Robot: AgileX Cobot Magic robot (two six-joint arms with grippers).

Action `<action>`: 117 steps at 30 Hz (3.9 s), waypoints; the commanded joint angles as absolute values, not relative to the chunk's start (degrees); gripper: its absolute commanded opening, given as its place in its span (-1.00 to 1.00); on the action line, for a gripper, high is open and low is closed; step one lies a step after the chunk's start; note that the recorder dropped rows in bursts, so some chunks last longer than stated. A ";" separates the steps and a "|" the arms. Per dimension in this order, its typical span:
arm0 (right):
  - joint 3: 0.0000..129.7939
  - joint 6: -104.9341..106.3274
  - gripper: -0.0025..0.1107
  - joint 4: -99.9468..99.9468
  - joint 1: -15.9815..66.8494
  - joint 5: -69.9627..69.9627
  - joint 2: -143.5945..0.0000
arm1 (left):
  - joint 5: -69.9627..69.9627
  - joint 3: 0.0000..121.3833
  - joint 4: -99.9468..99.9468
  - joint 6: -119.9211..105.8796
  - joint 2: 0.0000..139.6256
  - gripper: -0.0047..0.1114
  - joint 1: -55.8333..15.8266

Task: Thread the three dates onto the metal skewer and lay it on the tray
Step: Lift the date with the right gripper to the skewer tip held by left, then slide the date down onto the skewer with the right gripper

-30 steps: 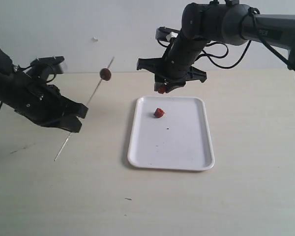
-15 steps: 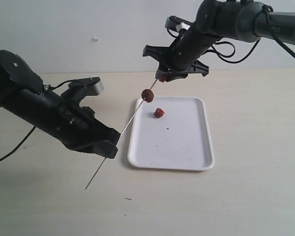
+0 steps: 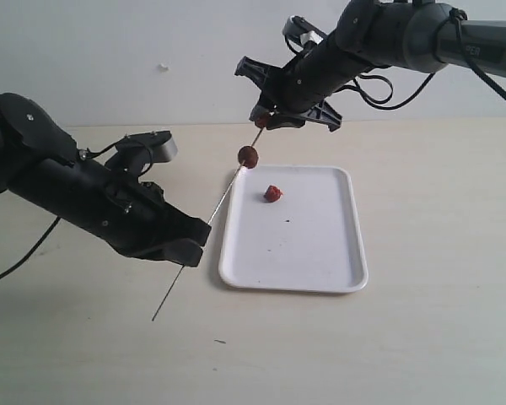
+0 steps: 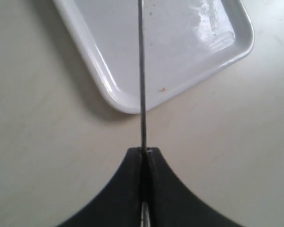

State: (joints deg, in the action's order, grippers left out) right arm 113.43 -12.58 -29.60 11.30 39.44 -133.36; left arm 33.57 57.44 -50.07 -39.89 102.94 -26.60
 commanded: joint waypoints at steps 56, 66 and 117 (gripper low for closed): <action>113.50 -7.56 -0.41 -39.94 11.26 35.07 -132.83 | 21.59 55.53 -55.34 -43.48 104.41 -0.92 -26.91; 113.50 -7.56 -0.41 -40.27 11.26 35.18 -132.83 | 22.02 55.69 -57.94 -44.82 105.73 -0.92 -26.91; 113.50 -2.61 -0.44 -40.53 11.29 39.95 -132.83 | 20.47 65.52 -62.45 -48.01 111.96 -0.92 -27.93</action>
